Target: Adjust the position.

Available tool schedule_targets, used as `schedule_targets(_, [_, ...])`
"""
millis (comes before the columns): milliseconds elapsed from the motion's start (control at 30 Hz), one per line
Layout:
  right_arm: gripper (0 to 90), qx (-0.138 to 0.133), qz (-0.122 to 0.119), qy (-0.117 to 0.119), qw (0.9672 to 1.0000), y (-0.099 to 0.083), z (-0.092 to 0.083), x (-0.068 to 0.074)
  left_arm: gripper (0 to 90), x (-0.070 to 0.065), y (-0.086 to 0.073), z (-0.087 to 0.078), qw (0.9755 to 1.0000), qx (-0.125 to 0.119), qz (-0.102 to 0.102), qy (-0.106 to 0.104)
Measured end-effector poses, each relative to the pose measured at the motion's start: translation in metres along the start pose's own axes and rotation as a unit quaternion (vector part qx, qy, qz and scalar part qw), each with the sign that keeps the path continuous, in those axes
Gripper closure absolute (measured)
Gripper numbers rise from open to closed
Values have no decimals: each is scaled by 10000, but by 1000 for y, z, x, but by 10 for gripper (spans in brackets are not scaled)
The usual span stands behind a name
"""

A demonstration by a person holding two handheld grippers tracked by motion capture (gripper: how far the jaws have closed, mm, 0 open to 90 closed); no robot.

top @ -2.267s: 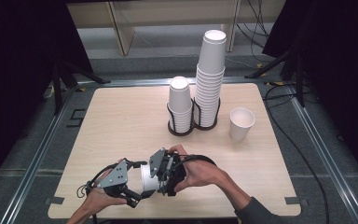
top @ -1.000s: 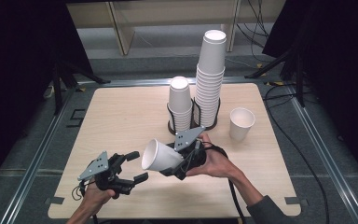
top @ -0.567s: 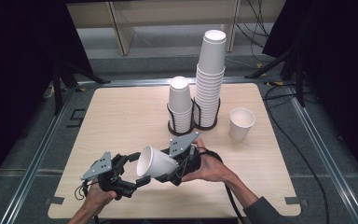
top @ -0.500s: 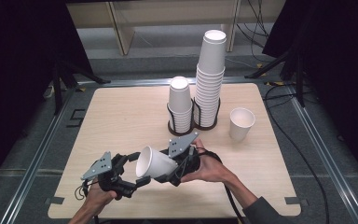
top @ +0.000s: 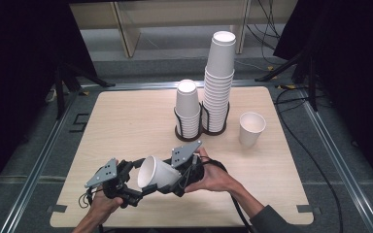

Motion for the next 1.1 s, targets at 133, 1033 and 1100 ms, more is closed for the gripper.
schedule_targets(133, [194,25,-31,-5,10000,-1,2,0,71,0,0,0,10000,53,60,-21])
schedule_targets(1033, [156,1300,-134,-318,9909,6,5,5,102,-7,0,5,9930,888,734,251])
schedule_targets(1100, [157,1319,-155,-306,9907,8,7,5,102,-6,0,5,9926,909,768,253])
Point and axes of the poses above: each handheld gripper's, and its own axes: z roughly forward along the jaws, y roughly out of its top, x roughly to its left, the point moved 1 cm from there along z, roughly forward along the jaws, and after that the axes turned 12 degrees about x, right-handed, at the moved point
